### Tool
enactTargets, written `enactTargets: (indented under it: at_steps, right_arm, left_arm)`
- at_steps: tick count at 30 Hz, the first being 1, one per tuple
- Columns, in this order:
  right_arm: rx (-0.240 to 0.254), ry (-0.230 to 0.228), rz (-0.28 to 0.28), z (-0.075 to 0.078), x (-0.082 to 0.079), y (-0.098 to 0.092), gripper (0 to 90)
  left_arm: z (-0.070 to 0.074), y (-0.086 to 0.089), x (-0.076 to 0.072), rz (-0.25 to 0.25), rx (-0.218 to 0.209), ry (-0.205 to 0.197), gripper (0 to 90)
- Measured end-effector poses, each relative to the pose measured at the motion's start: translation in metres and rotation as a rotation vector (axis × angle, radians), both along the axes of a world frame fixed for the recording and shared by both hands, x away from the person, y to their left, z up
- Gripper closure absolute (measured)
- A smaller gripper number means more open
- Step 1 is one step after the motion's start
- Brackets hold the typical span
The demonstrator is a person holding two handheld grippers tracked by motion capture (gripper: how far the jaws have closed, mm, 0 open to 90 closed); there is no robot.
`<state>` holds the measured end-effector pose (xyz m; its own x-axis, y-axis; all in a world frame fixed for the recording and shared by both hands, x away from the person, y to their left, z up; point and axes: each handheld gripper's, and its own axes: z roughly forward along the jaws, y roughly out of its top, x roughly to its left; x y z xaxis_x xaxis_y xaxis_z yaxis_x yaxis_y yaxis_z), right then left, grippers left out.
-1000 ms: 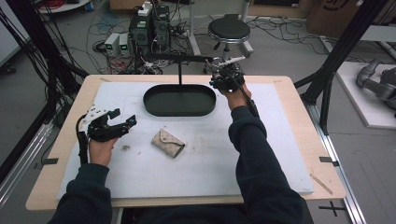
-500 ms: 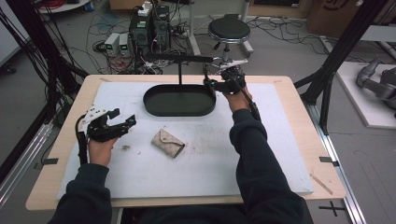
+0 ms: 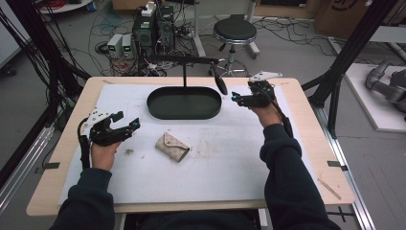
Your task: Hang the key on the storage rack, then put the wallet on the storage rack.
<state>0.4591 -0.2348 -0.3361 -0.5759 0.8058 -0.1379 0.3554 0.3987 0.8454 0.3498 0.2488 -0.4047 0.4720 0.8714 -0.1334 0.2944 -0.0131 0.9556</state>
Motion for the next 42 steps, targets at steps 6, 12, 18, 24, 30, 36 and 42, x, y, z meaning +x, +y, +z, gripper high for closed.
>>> enactTargets:
  at_steps: [6, 12, 18, 24, 30, 36, 42]
  right_arm:
    - [0.001, 0.009, 0.002, -0.011, -0.029, -0.027, 19.2]
    - [0.024, 0.016, 0.02, -0.032, -0.059, -0.045, 19.2]
    - [0.035, 0.019, 0.0, -0.045, -0.074, -0.056, 19.2]
    - [0.044, 0.014, -0.002, -0.046, -0.075, -0.059, 19.2]
    - [0.046, 0.016, -0.014, -0.048, -0.075, -0.058, 19.2]
    - [0.043, 0.019, 0.015, -0.052, -0.077, -0.048, 19.2]
    - [0.044, 0.019, 0.025, -0.052, -0.079, -0.046, 19.2]
  left_arm:
    - [0.003, -0.002, -0.003, 0.002, -0.004, -0.041, 23.7]
    - [0.003, -0.002, -0.002, -0.011, -0.023, -0.037, 21.0]
    - [0.002, -0.007, -0.002, -0.047, -0.019, -0.029, 21.0]
    - [0.001, -0.011, -0.001, -0.059, -0.002, -0.022, 21.0]
    - [0.0, -0.009, 0.0, -0.056, -0.008, -0.017, 21.0]
    - [0.0, -0.009, 0.001, -0.054, -0.006, -0.013, 21.0]
    - [0.0, -0.012, -0.001, -0.078, 0.004, -0.005, 21.2]
